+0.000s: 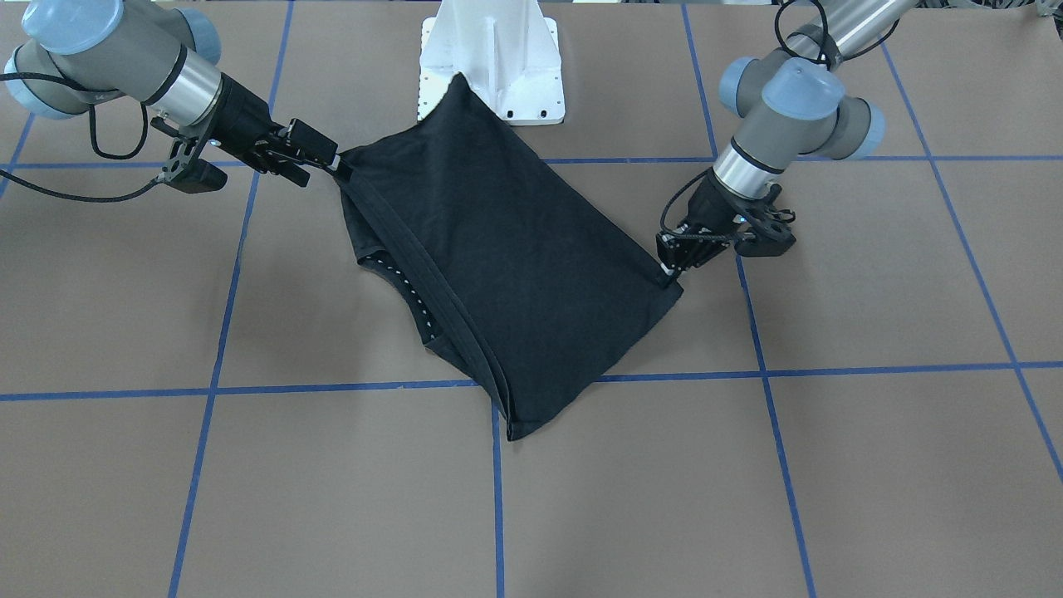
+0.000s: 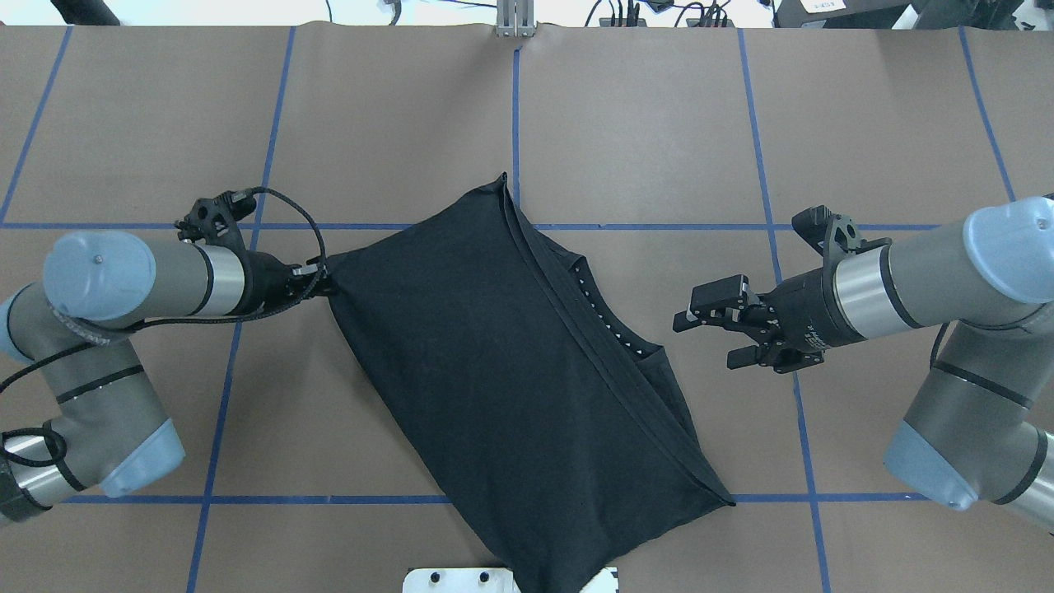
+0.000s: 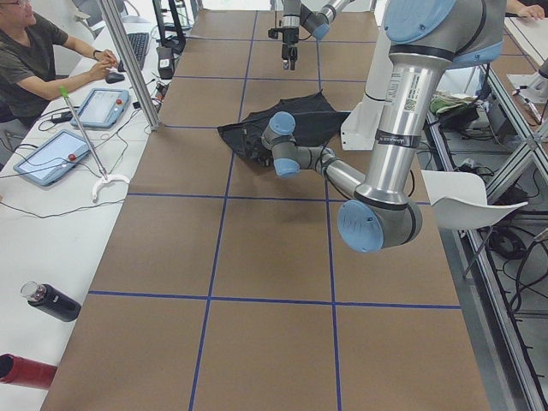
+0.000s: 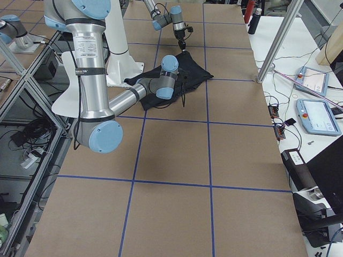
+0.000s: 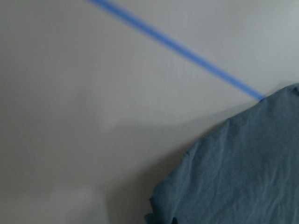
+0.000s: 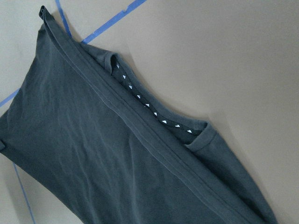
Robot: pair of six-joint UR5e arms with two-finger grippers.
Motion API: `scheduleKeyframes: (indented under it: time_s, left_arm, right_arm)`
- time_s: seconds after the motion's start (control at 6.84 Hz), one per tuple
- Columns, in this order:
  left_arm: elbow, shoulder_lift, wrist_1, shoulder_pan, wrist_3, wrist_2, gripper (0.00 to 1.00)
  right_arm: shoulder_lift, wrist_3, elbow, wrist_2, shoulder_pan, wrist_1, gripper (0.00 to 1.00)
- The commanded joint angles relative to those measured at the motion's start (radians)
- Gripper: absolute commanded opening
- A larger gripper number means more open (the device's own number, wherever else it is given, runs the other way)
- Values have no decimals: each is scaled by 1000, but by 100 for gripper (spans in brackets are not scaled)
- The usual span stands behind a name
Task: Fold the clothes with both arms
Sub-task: 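Pull the corner with the left gripper to square the shirt, then release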
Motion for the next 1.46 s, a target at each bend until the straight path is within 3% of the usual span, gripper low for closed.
scheduleKeyframes:
  time_s: [0.0, 0.29, 0.59, 0.73, 1.32]
  left_arm:
    - [178, -179, 40, -72, 35, 4, 0]
    - [377, -317, -28, -84, 32, 10, 0]
    - [581, -439, -136, -104, 32, 96, 0]
    - [637, -467, -179, -112, 33, 102, 0]
    - [673, -468, -186, -137, 61, 125, 0]
  right_arm:
    - [2, 0, -1, -15, 2, 0, 100]
    - [2, 0, -1, -26, 5, 0, 100]
    - [2, 0, 1, -35, 8, -1, 100]
    - [2, 0, 1, -40, 8, -2, 100]
    - [2, 0, -1, -61, 5, -2, 100]
